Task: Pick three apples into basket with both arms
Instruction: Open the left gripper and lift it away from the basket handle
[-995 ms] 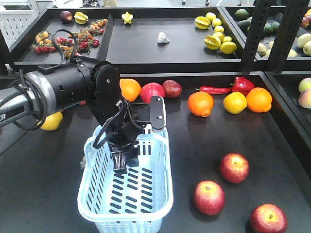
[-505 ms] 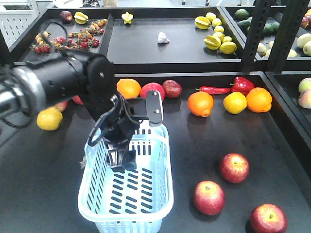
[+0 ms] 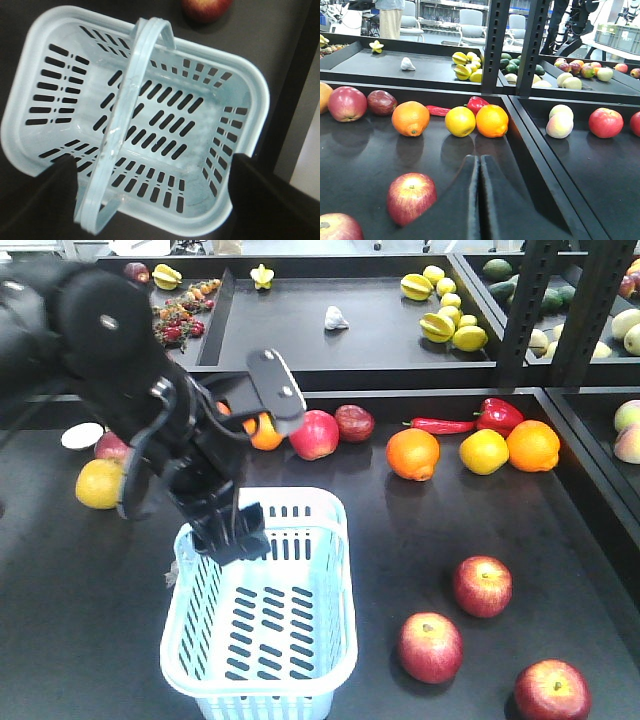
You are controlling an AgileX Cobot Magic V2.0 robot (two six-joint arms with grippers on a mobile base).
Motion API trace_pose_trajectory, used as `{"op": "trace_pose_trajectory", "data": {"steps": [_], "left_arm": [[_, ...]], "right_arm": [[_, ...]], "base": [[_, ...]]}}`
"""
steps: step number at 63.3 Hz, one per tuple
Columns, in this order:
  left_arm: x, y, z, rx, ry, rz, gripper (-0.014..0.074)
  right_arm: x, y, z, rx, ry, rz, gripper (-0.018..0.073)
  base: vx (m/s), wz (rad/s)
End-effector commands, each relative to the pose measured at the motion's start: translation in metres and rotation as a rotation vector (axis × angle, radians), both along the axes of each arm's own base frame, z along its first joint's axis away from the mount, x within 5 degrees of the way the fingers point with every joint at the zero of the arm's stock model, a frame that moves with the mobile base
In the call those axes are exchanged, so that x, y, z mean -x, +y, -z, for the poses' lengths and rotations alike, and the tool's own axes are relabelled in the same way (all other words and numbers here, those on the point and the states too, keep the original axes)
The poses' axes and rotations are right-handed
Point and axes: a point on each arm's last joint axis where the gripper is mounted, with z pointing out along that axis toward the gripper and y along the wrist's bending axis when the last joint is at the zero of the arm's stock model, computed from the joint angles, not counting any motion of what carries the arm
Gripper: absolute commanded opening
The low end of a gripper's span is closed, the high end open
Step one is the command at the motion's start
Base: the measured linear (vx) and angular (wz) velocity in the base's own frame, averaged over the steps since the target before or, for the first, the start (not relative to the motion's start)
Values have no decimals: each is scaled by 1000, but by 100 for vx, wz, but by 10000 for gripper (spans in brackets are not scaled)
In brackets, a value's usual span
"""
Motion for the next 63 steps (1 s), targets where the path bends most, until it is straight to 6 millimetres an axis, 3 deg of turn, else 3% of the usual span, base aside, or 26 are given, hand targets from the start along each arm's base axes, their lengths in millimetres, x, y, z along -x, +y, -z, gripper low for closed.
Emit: {"op": "trace_pose_trajectory", "data": {"steps": [1,23,36,47,63], "left_arm": [[21,12,-41,86,-88,-49,586],[54,58,-92,129,-274,-383,586],[86,93,-101,250,-481,-555,586],[121,126,-82,283,-607,-645,586],[166,146,-35,356,-545,-631,586]], "right_arm": [[-1,0,-4,14,-63,0,-9],[-1,0,-4,14,-63,0,-9],[-1,0,-4,14,-63,0,-9],[-1,0,-4,14,-63,0,-9],[-1,0,-4,14,-63,0,-9]], "base": [[0,0],[0,0],[0,0],[0,0],[0,0]]}}
